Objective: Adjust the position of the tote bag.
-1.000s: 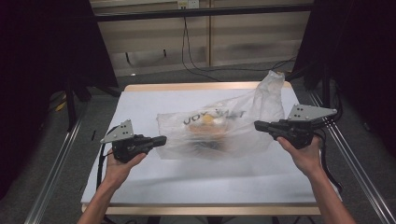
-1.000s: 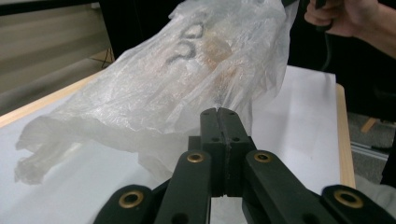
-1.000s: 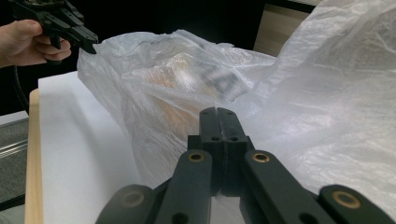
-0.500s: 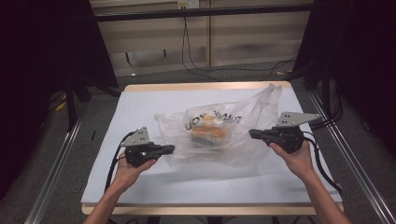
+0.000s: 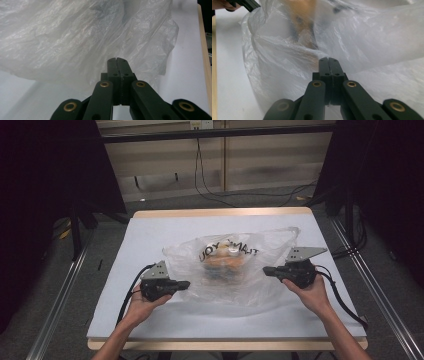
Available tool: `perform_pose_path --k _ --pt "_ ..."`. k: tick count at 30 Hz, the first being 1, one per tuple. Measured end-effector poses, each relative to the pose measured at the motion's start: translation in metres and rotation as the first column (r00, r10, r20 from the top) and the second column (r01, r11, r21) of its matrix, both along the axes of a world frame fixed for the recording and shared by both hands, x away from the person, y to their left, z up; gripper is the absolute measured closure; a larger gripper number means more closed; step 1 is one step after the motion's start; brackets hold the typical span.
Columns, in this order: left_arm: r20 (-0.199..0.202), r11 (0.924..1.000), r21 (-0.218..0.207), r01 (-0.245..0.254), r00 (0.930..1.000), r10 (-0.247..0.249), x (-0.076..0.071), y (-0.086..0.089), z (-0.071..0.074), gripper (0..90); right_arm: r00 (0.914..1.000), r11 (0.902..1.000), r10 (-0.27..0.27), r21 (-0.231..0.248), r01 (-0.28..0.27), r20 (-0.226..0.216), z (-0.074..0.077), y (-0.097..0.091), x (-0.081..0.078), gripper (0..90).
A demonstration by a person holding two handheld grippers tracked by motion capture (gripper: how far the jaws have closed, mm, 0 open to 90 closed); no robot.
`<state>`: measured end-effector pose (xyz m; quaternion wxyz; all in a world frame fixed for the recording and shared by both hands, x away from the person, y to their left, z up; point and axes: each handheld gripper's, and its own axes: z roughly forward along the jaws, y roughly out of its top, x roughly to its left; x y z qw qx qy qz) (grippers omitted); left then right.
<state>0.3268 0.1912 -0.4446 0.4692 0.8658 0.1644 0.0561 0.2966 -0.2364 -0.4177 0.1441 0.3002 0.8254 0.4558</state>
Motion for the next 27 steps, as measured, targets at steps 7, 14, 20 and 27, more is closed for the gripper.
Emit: perform_pose_path --k 7,14,20,27 --pt "-0.013 0.9989 0.046 -0.005 0.9999 0.006 0.006 -0.002 -0.010 90.0 0.9994 0.9999 -0.007 -0.010 0.007 -0.034 -0.011 -0.003 0.003 90.0" --pt "-0.012 0.9953 0.097 -0.008 0.9999 0.009 0.009 -0.005 -0.016 90.0 0.9965 0.9995 -0.003 -0.031 0.000 -0.083 -0.026 -0.001 0.007 90.0" --pt "-0.029 0.9919 0.126 -0.009 0.9995 0.013 0.013 -0.005 -0.023 90.0 0.9934 0.9986 -0.012 -0.053 0.006 -0.114 -0.038 -0.003 0.011 90.0" --pt "-0.048 0.9885 0.151 0.003 0.9988 0.004 0.015 -0.004 -0.027 90.0 0.9884 0.9973 -0.019 -0.073 0.008 -0.151 -0.050 -0.005 0.016 90.0"
